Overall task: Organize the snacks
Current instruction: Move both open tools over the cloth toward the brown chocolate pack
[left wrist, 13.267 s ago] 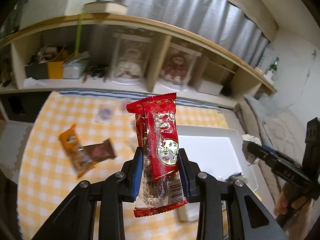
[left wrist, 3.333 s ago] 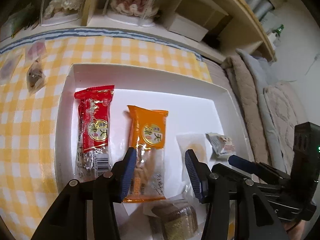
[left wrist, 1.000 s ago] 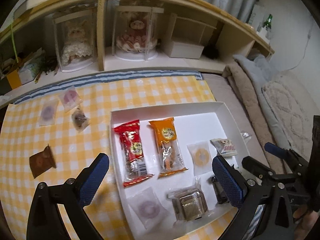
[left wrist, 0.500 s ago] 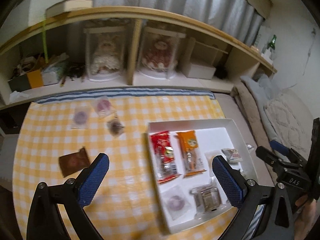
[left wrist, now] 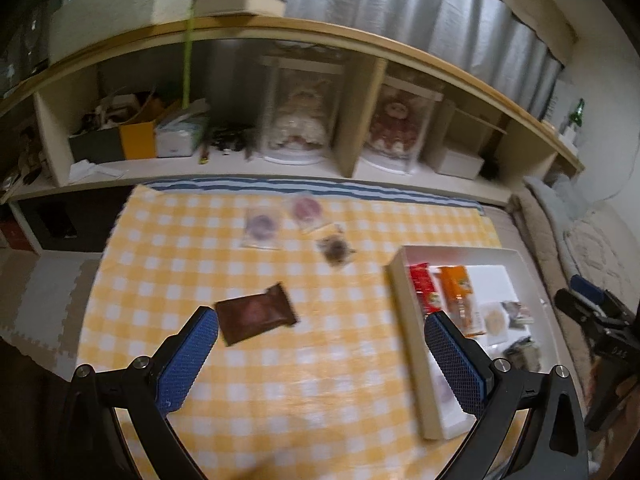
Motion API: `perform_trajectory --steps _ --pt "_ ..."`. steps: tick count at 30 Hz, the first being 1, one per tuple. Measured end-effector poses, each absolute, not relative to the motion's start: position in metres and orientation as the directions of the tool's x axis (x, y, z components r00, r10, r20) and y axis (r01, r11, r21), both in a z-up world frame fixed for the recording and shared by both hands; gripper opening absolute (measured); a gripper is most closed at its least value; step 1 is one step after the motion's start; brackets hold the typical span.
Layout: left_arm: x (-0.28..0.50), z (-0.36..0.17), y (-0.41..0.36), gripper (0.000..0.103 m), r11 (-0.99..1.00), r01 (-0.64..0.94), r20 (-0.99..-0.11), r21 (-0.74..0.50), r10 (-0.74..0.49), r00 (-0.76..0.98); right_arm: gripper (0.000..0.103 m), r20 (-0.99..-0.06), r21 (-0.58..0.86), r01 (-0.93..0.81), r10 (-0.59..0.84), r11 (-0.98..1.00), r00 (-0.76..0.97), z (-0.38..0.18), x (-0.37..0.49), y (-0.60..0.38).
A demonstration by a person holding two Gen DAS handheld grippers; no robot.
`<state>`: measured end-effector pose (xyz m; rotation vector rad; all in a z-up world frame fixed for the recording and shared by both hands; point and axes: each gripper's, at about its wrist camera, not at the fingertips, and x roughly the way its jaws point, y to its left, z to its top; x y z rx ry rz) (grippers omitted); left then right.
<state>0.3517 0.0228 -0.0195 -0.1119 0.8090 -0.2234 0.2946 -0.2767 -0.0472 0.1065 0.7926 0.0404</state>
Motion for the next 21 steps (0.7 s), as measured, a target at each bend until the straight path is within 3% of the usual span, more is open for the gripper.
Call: perform_trajectory --steps 9,15,21 --pt "0.374 -0.061 0.077 0.103 0.959 0.176 -0.686 -0.224 -0.283 0.67 0.103 -0.688 0.133 -0.103 0.167 0.986 0.706 -0.062 0.32 -0.226" --pt "0.404 -0.097 0.084 0.103 0.938 0.321 -0.687 -0.13 -0.318 0.653 0.103 -0.718 0.113 -0.19 0.212 0.975 0.663 -0.08 0.367 -0.196" --pt "0.442 -0.131 0.074 0.103 0.889 0.441 -0.747 -0.122 -0.375 0.549 0.103 -0.783 0.063 -0.266 0.213 0.962 0.585 -0.109 0.425 -0.164"
